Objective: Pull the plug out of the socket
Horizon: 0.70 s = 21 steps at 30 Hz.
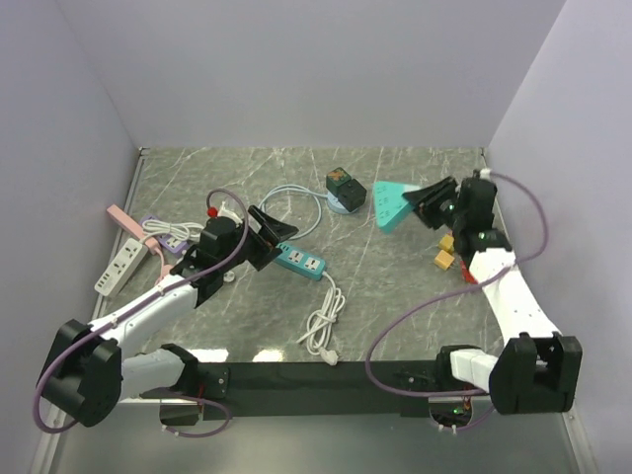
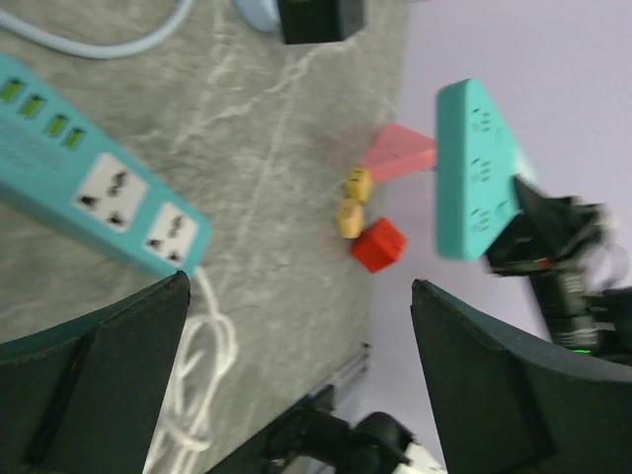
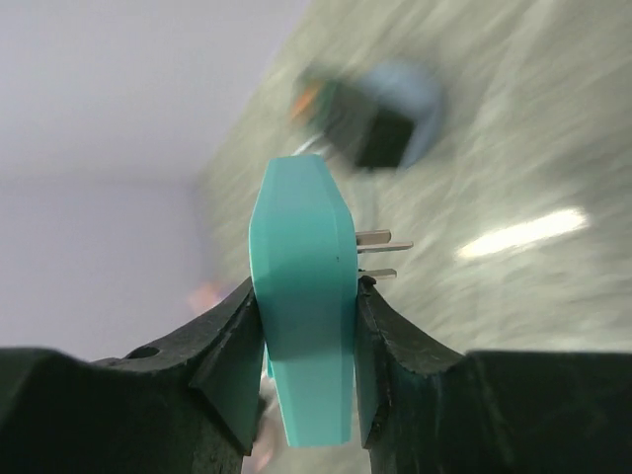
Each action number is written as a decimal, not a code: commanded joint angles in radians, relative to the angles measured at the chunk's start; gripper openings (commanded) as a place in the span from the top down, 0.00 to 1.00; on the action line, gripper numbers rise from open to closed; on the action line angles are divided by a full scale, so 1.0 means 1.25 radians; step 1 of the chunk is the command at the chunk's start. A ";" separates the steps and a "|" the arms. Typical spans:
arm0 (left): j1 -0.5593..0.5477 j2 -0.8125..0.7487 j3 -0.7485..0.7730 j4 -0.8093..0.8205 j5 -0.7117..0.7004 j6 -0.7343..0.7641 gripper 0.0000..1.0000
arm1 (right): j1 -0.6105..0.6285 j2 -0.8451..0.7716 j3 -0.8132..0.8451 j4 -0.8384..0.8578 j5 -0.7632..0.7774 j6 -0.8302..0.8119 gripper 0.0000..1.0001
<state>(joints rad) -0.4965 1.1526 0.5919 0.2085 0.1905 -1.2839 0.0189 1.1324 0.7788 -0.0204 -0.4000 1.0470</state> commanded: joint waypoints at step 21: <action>0.004 -0.077 0.053 -0.265 -0.085 0.216 0.01 | -0.007 0.527 0.483 -0.539 0.816 -0.311 1.00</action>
<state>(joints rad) -0.4931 1.0611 0.6128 -0.0925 0.1040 -1.0725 0.0154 1.7382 1.3300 -0.6334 0.5053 0.6498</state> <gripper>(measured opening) 0.994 0.423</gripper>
